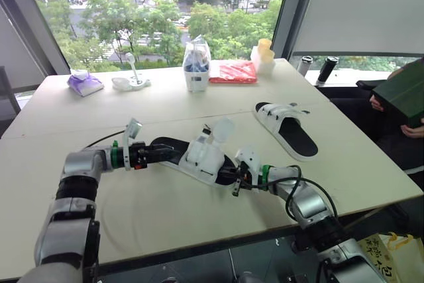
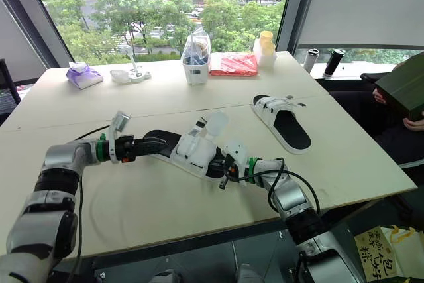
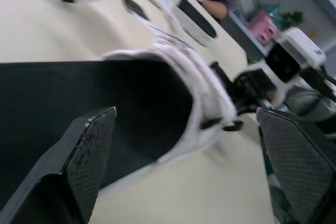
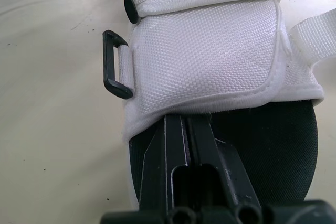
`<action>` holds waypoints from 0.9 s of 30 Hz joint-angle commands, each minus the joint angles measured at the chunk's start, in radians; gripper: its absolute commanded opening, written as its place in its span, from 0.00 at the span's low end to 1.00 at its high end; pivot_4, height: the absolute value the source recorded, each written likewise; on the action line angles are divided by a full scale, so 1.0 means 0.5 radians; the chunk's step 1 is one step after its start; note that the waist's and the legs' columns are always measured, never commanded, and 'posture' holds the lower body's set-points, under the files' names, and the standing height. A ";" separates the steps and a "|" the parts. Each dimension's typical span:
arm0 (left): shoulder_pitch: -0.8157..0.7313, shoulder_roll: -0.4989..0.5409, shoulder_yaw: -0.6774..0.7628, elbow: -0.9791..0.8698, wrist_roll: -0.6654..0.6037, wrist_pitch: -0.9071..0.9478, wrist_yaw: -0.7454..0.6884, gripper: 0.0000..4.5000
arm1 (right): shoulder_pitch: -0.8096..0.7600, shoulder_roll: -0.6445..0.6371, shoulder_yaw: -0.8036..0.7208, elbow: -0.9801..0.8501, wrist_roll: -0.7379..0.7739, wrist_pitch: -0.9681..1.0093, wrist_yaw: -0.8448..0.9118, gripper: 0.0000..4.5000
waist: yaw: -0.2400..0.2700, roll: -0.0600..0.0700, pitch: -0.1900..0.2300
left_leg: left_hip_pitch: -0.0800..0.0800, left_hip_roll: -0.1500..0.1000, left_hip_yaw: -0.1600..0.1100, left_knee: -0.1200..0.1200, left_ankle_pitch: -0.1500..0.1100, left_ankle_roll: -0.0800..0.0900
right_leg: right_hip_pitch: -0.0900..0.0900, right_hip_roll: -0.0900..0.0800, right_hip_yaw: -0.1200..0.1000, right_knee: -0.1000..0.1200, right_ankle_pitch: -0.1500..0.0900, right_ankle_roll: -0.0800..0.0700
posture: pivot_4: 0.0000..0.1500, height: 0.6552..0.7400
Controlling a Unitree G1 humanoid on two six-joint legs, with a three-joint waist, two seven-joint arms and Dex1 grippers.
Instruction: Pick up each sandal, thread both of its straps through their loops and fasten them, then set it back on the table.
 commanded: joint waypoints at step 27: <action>0.325 0.253 -0.187 -0.797 -0.315 0.019 0.374 0.99 | -0.009 -0.178 0.086 0.141 -0.037 0.143 0.283 0.00 | 0.039 0.003 0.002 | -0.014 -0.002 0.000 0.002 -0.002 0.004 | -0.010 -0.001 0.000 -0.002 -0.001 0.001 | 1.00 1.00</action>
